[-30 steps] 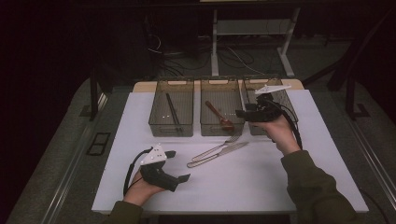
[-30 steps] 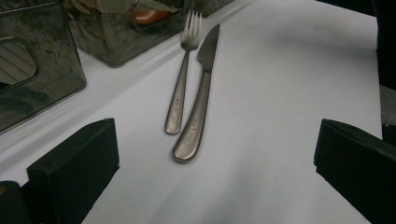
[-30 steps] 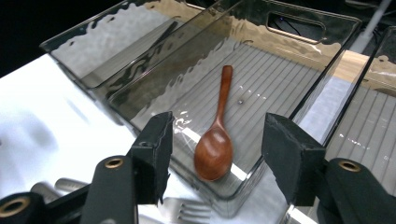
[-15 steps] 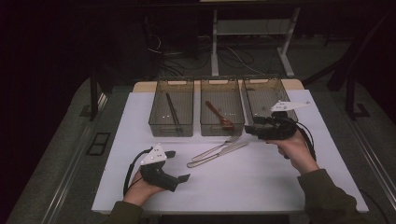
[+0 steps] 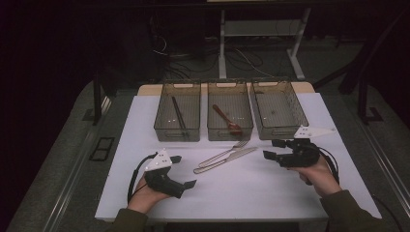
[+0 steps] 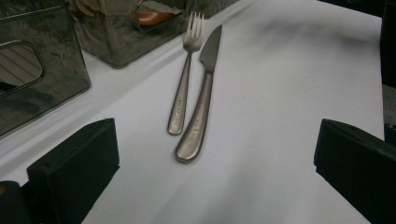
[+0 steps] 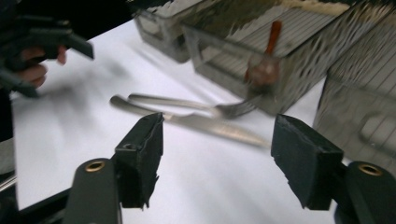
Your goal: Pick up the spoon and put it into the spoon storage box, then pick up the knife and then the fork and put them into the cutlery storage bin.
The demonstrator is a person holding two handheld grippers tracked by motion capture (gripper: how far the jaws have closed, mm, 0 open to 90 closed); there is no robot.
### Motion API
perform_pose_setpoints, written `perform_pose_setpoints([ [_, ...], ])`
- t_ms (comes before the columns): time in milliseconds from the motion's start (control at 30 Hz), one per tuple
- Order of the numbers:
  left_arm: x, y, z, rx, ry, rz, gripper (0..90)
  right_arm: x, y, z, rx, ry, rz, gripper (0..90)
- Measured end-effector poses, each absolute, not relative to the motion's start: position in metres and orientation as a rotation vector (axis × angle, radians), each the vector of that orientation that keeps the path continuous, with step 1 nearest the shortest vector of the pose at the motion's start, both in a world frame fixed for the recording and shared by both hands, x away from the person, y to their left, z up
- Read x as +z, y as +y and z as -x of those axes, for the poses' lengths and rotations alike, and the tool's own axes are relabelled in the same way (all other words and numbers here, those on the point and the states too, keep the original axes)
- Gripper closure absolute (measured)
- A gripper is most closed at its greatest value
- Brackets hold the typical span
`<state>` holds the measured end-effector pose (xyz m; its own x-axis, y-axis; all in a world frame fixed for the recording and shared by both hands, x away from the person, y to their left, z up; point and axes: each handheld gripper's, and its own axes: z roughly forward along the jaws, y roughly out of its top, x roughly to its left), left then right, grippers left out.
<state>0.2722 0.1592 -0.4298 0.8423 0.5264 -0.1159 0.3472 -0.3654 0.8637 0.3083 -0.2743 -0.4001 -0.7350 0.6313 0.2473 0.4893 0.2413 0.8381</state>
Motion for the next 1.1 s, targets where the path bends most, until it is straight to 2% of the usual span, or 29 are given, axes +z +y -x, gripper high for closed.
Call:
perform_pose_setpoints([
  [300, -0.425, 0.154, -0.276, 0.229, 0.641, -1.989, 0.1, -0.421, -0.281, -0.282, 1.465, 2.372, -1.055, 27.5],
  [500, -0.421, 0.147, -0.283, 0.225, 0.638, -2.005, 6.4, -0.43, -0.288, -0.272, 1.432, 2.371, -1.083, 26.4],
  [733, -0.413, 0.132, -0.294, 0.199, 0.586, -2.027, 21.2, -0.435, -0.293, -0.259, 1.408, 2.395, -1.068, 26.4],
  [1100, -0.419, 0.101, -0.325, 0.11, 0.542, -2.128, 47.9, -0.435, -0.296, -0.261, 1.414, 2.382, -1.078, 26.4],
])
